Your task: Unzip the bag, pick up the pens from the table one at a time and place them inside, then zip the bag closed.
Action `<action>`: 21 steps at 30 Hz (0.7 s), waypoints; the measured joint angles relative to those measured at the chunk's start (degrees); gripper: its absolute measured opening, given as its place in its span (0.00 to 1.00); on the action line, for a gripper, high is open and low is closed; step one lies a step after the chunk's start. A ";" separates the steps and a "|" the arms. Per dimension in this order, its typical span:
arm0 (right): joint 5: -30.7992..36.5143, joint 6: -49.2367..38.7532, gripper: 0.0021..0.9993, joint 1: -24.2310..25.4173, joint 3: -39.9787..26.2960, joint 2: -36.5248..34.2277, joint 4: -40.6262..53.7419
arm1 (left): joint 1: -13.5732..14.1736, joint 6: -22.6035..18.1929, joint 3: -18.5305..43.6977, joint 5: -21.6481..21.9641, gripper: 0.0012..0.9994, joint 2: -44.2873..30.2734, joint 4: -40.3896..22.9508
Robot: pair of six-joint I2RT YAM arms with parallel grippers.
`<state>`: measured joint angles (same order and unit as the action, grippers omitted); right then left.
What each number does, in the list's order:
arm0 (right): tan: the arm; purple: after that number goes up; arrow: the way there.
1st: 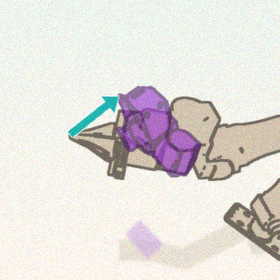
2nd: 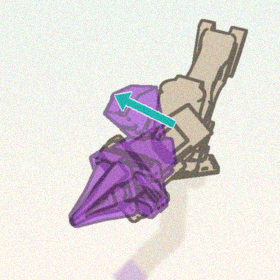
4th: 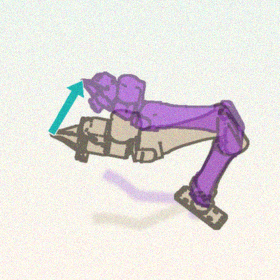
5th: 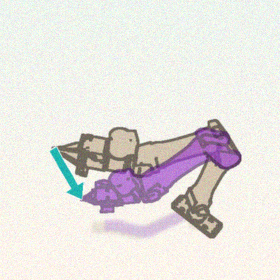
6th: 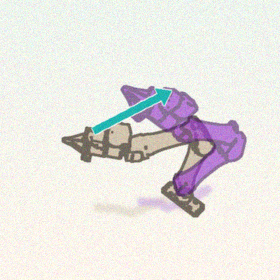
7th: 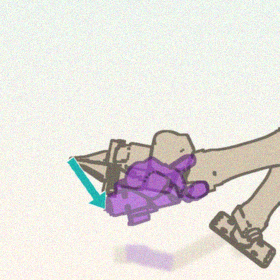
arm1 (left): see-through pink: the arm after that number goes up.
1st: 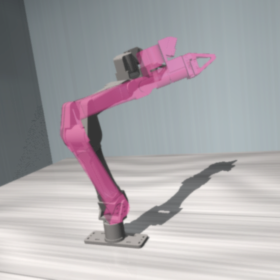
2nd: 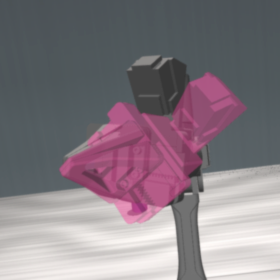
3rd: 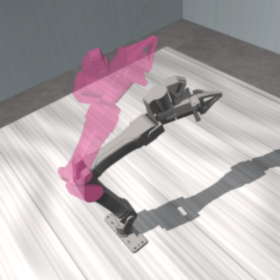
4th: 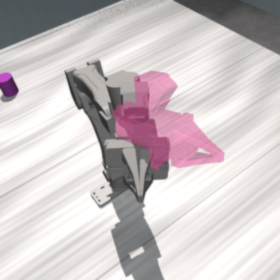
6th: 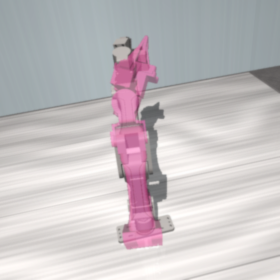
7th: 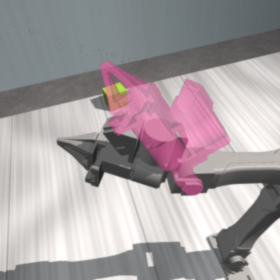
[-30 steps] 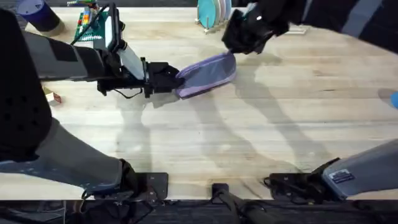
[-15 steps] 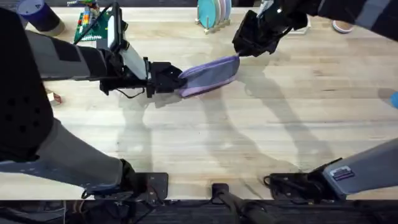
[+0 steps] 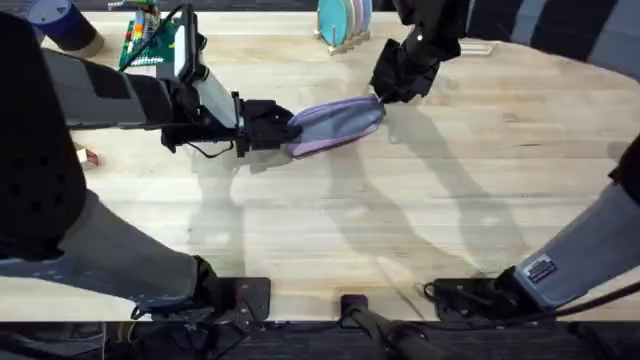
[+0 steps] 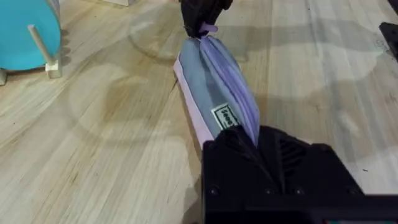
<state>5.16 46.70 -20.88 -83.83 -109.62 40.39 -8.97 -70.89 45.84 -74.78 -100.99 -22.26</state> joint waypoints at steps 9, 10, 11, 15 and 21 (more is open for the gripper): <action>11.10 -5.31 0.97 2.93 -0.17 0.85 1.67 | -1.18 0.00 -0.04 0.85 0.04 0.00 -0.20; 11.88 -6.99 0.99 2.87 -0.17 1.77 1.78 | -1.18 0.00 -0.04 0.87 0.04 0.00 -0.20; 12.39 -8.71 0.99 2.63 -0.17 2.95 1.79 | -1.18 0.00 -0.04 0.86 0.04 0.00 -0.20; 13.51 -15.50 1.00 0.80 -0.63 9.24 2.85 | -1.18 0.00 -0.04 0.87 0.04 0.00 -0.20; 14.25 -24.24 1.00 -1.93 -1.95 17.89 8.16 | -1.18 0.00 -0.04 0.87 0.04 0.00 -0.20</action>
<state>19.41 22.45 -22.81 -85.78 -91.73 48.55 -10.15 -70.89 45.80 -73.91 -100.99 -22.46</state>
